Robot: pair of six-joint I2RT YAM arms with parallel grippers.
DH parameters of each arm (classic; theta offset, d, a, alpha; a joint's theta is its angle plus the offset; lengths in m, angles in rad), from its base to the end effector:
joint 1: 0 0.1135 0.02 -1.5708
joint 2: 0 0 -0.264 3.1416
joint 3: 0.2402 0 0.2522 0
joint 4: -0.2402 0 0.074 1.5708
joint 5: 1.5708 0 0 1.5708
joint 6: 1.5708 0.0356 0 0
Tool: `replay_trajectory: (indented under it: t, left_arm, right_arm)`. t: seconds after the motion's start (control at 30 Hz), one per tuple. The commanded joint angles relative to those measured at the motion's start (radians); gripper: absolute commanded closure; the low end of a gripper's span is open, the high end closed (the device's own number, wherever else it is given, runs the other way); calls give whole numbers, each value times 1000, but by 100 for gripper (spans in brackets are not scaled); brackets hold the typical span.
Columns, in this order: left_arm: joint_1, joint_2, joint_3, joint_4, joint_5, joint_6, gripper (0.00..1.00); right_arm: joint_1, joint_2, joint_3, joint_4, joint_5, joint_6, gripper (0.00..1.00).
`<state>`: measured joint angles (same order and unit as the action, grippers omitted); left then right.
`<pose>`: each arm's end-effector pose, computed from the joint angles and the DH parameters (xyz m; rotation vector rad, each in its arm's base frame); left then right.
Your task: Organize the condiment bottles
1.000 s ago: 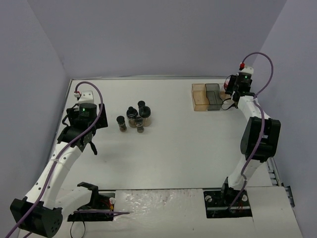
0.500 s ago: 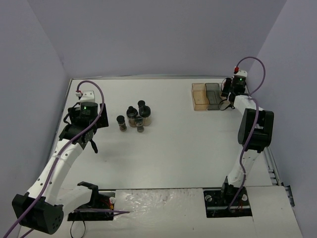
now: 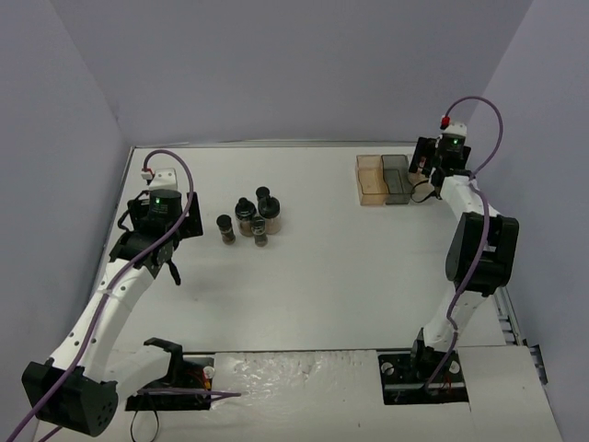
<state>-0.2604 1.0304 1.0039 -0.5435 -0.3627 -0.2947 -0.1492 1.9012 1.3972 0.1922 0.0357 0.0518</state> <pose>0.2168 -0.0447 0.3355 -0.2453 2.0857 0.0554 0.4482 -0.0687 0.2638 0.2133 1.8715 -0.1004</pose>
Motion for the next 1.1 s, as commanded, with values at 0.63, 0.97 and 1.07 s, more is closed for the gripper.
replay_trajectory:
  t: [0.63, 0.97, 1.07]
  left_arm:
    - [16, -53, 25, 56, 86, -20, 3]
    - [16, -72, 18, 59, 91, -23, 3]
    - [16, -72, 18, 59, 99, -24, 3]
  right_arm:
    - [776, -359, -315, 278, -86, 28, 6]
    - [859, -102, -148, 332, -94, -1, 6]
    - [868, -62, -112, 338, -84, -1, 6]
